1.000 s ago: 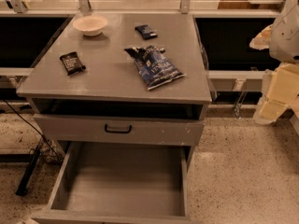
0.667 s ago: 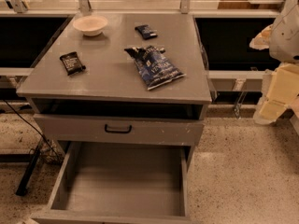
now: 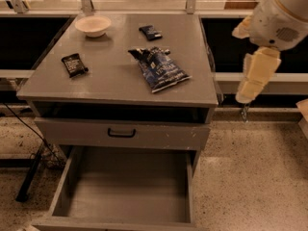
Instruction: Place blue chip bag into middle drawer
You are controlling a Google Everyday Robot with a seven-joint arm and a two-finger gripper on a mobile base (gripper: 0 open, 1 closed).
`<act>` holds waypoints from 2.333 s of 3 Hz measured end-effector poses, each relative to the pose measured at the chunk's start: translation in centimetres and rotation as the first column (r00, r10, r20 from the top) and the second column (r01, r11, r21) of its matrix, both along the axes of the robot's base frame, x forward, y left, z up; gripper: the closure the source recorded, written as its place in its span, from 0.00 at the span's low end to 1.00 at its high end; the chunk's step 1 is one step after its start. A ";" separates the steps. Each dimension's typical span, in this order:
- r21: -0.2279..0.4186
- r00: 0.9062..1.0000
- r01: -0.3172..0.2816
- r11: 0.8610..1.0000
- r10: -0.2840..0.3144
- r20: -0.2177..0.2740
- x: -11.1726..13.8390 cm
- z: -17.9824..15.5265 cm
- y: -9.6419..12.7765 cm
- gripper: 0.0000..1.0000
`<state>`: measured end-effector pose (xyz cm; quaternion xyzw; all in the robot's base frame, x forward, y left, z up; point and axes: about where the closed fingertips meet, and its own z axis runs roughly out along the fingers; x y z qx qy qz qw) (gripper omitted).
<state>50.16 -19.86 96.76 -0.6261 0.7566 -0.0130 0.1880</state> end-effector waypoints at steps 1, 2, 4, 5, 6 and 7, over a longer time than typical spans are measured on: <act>0.043 0.997 -0.074 0.996 0.074 0.008 3.3 -0.4 2.1 0.00; 0.130 0.984 -0.179 0.975 0.177 0.029 5.9 -1.0 4.0 0.00; 0.260 0.943 -0.332 0.907 0.325 0.072 9.2 -2.1 7.2 0.00; 0.260 0.943 -0.332 0.907 0.325 0.072 9.2 -2.1 7.2 0.00; 0.245 0.950 -0.312 0.918 0.300 0.084 10.9 -2.7 7.3 0.00; 0.227 0.957 -0.290 0.930 0.281 0.072 15.2 -3.6 9.3 0.00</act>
Offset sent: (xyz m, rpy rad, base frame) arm 0.0820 0.0642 -0.0164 0.2859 -0.0186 0.3626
